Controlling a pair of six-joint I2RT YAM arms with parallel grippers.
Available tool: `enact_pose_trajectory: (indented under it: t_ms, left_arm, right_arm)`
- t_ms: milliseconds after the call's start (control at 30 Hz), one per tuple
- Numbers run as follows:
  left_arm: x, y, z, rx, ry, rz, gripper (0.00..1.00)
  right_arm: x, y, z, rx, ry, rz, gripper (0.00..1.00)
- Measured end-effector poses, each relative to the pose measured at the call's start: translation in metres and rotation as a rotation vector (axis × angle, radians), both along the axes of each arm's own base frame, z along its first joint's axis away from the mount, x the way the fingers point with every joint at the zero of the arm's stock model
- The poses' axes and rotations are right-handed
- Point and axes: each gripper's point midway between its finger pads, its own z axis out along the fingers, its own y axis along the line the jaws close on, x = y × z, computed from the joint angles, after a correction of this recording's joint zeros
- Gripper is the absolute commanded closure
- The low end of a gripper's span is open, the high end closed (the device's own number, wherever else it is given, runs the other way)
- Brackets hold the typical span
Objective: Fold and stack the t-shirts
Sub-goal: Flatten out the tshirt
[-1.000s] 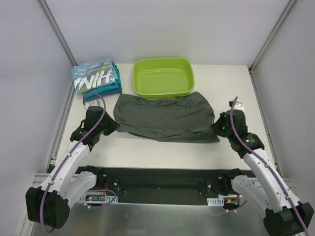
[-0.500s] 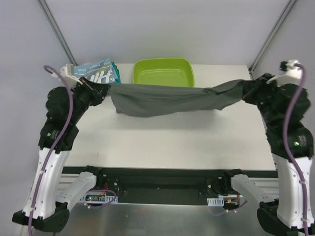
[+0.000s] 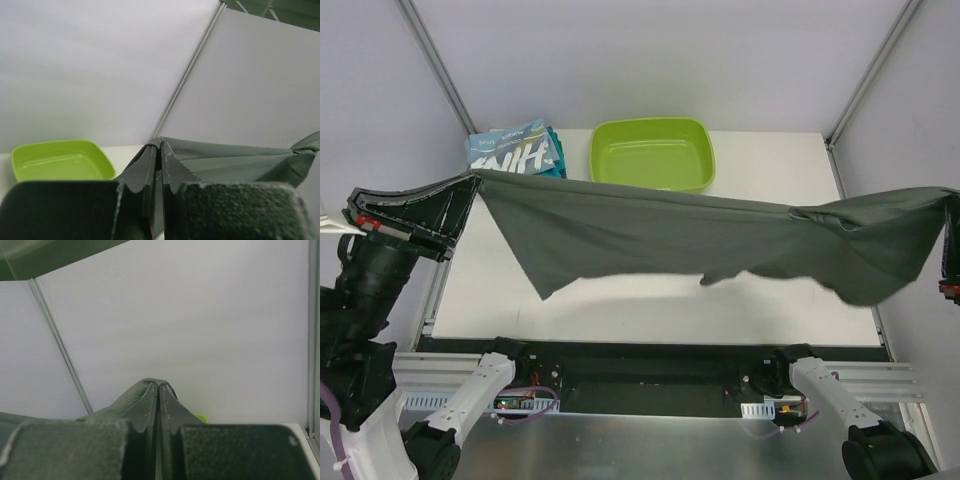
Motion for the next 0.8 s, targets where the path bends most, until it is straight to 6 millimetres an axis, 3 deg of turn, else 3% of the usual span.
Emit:
enact_pose_trajectory:
  t_ms: [100,200,300,400,500,567,633,733,800]
  left_arm:
    - [-0.008,0.002,0.008,0.008,-0.033,0.005,1.00]
    - [0.001,0.001,0.001,0.019,-0.004,0.013,1.00]
    - [0.035,-0.003,-0.021,0.037,0.084,0.032,1.00]
    - [0.097,-0.008,-0.066,0.062,0.249,0.083,1.00]
    - [0.169,-0.008,-0.137,0.107,0.468,0.172,1.00]
    - [0.216,-0.007,-0.204,0.157,0.641,0.238,1.00]
    - [0.246,-0.006,-0.268,0.212,0.787,0.282,1.00]
    - [0.271,-0.004,-0.364,0.304,0.989,0.328,1.00]
    - [0.283,-0.003,-0.416,0.363,1.088,0.340,1.00]
  right_arm:
    - [-0.007,-0.010,0.004,0.006,-0.015,-0.044,1.00]
    - [0.008,-0.016,0.001,0.001,0.018,-0.098,1.00]
    - [0.051,-0.021,-0.015,-0.014,0.112,-0.175,1.00]
    - [0.124,-0.024,-0.057,-0.061,0.273,-0.274,1.00]
    - [0.208,-0.016,-0.130,-0.148,0.469,-0.321,1.00]
    - [0.260,-0.009,-0.200,-0.216,0.626,-0.323,1.00]
    - [0.300,-0.007,-0.281,-0.268,0.796,-0.313,1.00]
    - [0.327,-0.011,-0.381,-0.290,1.015,-0.295,1.00]
    - [0.337,-0.015,-0.425,-0.283,1.118,-0.287,1.00]
